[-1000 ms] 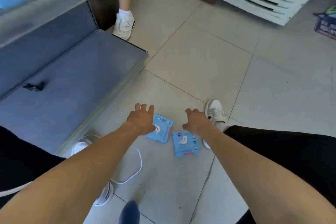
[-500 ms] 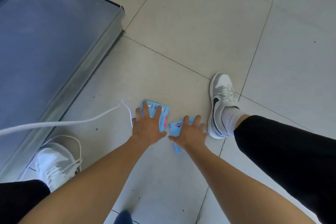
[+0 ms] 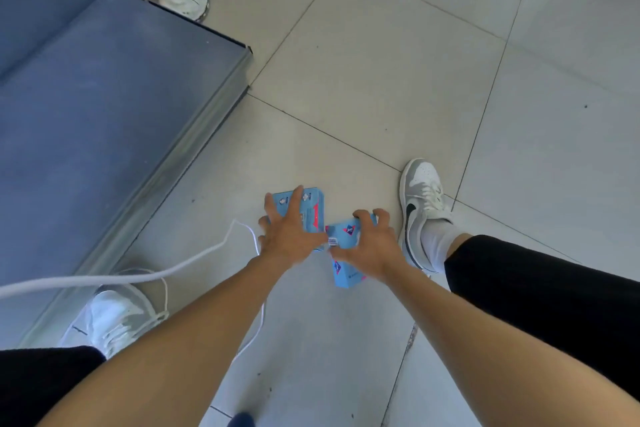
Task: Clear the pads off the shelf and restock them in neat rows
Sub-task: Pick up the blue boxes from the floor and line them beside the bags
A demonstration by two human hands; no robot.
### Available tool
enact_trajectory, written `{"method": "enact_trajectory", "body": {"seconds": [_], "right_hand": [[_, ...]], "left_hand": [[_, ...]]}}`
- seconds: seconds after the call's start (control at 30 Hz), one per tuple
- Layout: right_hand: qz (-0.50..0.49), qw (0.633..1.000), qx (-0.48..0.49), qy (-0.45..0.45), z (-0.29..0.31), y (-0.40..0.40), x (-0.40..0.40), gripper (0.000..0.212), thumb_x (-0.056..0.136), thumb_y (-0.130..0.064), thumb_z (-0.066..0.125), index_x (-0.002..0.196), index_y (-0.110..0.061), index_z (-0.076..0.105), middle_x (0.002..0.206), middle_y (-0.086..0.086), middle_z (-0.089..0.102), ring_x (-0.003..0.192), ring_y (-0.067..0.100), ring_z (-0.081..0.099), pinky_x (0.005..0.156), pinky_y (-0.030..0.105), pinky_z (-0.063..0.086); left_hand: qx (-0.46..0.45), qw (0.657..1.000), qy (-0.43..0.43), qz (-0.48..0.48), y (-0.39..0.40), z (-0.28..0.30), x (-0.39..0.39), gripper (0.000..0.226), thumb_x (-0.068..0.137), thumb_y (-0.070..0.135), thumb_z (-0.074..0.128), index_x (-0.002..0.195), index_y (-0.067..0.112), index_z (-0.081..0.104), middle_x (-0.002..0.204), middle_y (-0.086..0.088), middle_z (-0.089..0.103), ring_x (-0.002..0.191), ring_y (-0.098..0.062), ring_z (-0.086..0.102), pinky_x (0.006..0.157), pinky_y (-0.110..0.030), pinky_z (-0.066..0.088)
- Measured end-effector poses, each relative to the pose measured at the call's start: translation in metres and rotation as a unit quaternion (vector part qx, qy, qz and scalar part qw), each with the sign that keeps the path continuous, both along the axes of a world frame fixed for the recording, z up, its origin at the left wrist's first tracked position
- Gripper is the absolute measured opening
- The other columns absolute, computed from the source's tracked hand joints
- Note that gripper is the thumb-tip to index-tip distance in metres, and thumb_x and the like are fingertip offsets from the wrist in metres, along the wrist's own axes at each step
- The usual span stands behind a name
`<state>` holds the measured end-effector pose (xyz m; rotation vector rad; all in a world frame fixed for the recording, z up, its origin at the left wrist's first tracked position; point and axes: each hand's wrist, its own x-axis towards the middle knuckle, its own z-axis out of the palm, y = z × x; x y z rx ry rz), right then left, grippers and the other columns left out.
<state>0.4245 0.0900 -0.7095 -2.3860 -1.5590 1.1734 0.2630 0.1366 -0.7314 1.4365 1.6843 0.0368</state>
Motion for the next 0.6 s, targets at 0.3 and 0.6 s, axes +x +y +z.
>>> {"method": "enact_trajectory", "body": {"seconds": [0.3,0.6], "right_hand": [[-0.143,0.904,0.045,0.399,0.135,0.028,-0.029,0.045,0.074,-0.029,0.076,0.114,-0.023,0.057,0.105,-0.004,0.065,0.085,0.012,0.068,0.077,0.029,0.053],[-0.057,0.902,0.089,0.419,0.213,0.025,-0.08,0.055,0.072,-0.043,0.067,0.124,-0.027,0.056,0.108,-0.005,0.07,0.092,0.012,0.068,0.074,0.027,0.051]], "left_hand": [[-0.094,0.835,-0.481,0.25,0.017,0.127,-0.038,0.08,0.052,0.013,0.053,0.128,0.037,0.051,0.099,-0.009,0.062,0.082,-0.03,0.057,0.072,-0.035,0.048],[-0.124,0.799,-0.565,0.162,-0.002,0.197,-0.076,0.063,0.084,0.04,0.061,0.139,0.013,0.045,0.125,-0.02,0.06,0.096,-0.035,0.066,0.071,-0.042,0.056]]}}
